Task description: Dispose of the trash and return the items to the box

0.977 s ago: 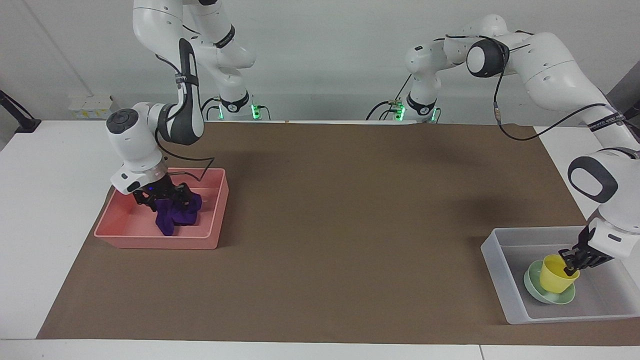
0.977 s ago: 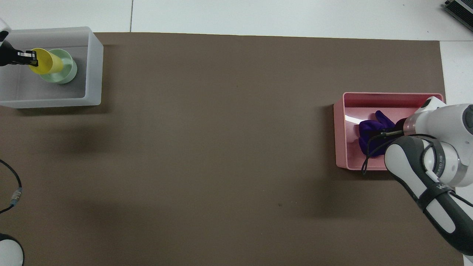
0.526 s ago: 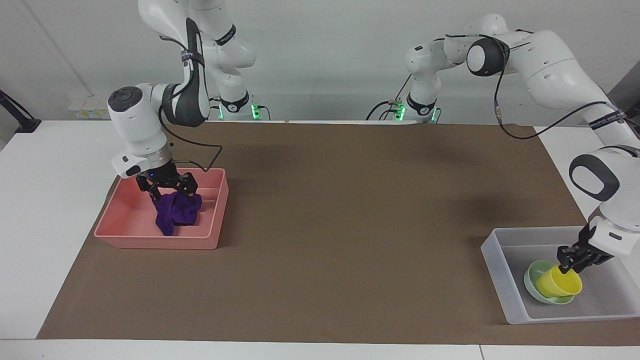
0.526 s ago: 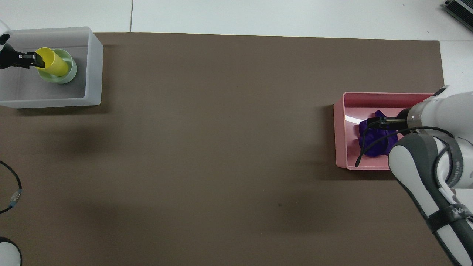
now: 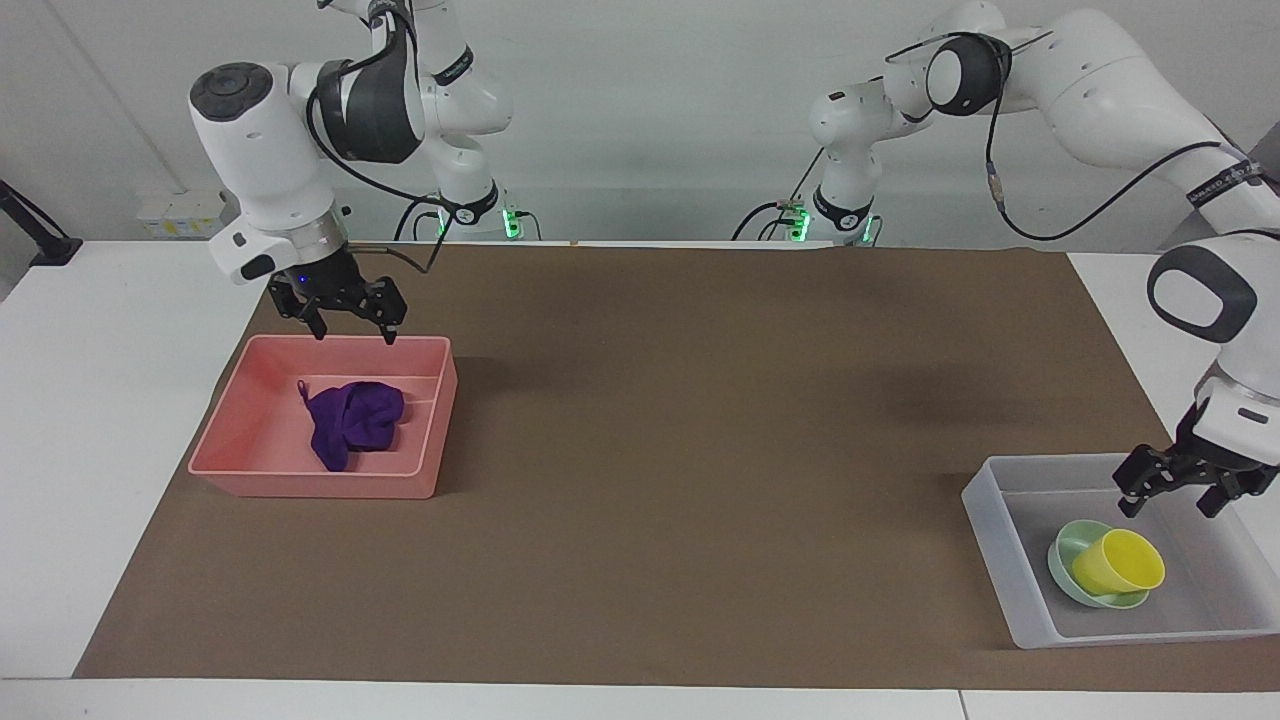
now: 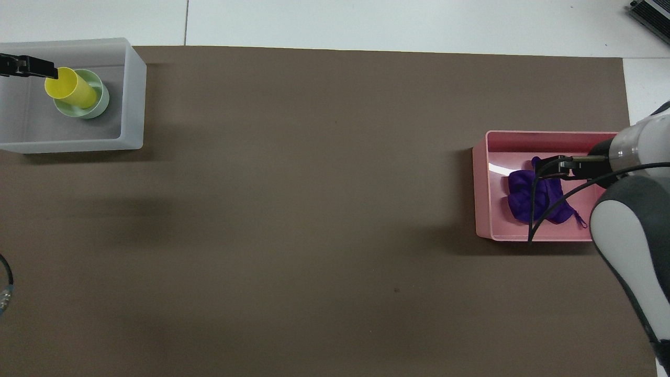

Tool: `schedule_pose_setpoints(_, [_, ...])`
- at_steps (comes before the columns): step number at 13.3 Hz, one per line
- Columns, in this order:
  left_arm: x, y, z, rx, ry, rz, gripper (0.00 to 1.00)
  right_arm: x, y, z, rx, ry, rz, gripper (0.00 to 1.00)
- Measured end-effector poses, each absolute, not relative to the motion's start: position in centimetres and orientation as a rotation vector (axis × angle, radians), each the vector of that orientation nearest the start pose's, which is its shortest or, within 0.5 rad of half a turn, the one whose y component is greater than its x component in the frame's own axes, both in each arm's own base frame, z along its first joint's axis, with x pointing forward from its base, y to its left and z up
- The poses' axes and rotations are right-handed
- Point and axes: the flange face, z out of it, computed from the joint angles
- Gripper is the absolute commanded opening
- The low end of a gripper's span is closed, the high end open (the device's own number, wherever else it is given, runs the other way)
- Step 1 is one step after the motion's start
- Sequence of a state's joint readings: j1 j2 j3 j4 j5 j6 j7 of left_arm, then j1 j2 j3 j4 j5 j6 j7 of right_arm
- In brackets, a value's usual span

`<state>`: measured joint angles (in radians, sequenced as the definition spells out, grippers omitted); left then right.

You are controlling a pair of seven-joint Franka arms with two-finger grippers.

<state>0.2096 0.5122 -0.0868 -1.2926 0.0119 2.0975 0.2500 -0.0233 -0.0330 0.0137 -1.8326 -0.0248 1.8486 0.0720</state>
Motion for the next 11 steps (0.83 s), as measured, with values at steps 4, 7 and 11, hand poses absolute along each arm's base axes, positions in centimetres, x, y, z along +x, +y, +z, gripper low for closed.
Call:
schedule_pose_setpoints(4, [67.5,5.5,51.2,-3.079,0.248,-0.414,1.0,55.4,-0.6,58.4,-3.162,0.12,-0.078,1.0])
schedule_pose_setpoints(7, [63.3,1.5,52.9,-3.086,0.236,-0.398,1.0,54.4,-0.9,60.8,-3.162,0.129,-0.08,1.0])
schedule_pose_setpoints(11, [58.1,-3.3,54.8,-3.098,0.189,-0.401,1.0,52.5,-1.6,64.6,-3.162,0.154,-0.095,1.0])
